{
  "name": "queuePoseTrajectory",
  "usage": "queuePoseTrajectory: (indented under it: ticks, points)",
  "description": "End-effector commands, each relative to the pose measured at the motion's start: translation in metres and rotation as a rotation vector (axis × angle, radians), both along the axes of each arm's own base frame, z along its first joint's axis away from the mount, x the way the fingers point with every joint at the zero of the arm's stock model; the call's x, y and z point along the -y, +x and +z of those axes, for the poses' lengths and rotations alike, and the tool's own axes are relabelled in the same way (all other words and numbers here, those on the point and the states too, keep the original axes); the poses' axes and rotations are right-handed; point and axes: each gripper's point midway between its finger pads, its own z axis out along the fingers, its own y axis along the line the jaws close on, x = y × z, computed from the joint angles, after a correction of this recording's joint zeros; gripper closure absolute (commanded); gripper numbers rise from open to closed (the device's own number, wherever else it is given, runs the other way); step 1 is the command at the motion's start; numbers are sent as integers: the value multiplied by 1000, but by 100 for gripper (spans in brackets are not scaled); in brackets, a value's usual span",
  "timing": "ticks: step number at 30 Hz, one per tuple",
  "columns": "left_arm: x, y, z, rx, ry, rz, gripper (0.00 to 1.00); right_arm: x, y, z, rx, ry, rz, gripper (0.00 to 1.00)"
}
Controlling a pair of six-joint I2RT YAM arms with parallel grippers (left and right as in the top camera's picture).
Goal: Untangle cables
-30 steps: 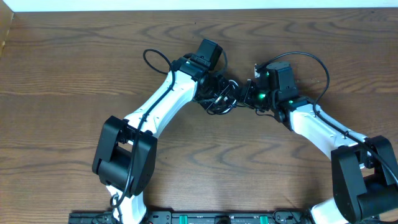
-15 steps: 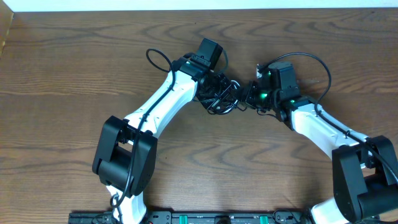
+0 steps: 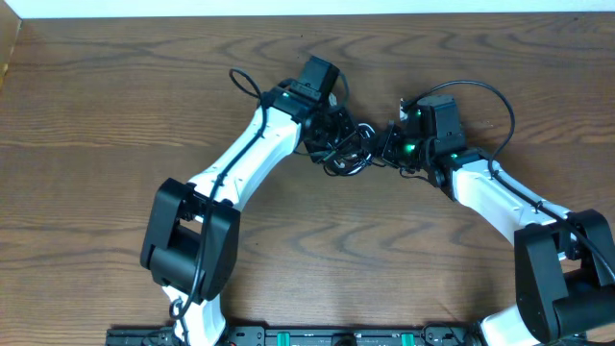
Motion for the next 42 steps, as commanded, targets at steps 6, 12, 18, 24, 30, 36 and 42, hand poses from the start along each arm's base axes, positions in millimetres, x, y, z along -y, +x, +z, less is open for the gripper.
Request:
queuePoseTrajectory:
  ticks: [6,12,18,24,30,36,42]
  points:
    - [-5,0,-9,13,16,-32,73,2,4,5,24,-9,-4,99]
    - [6,-9,-12,19,39,-59,70,2,4,5,24,-9,-4,99]
    - [12,-15,-22,8,65,-74,70,1,4,5,23,-5,1,99]
    - [9,-22,-40,-59,96,-66,70,1,4,5,24,-4,1,99]
    - [5,-22,-45,-68,120,-59,66,1,4,5,21,-3,-1,99]
    - [6,-23,-46,-64,127,-60,61,1,4,5,16,1,-6,99]
    - [9,-20,-45,-102,114,18,60,0,3,6,10,10,-4,99]
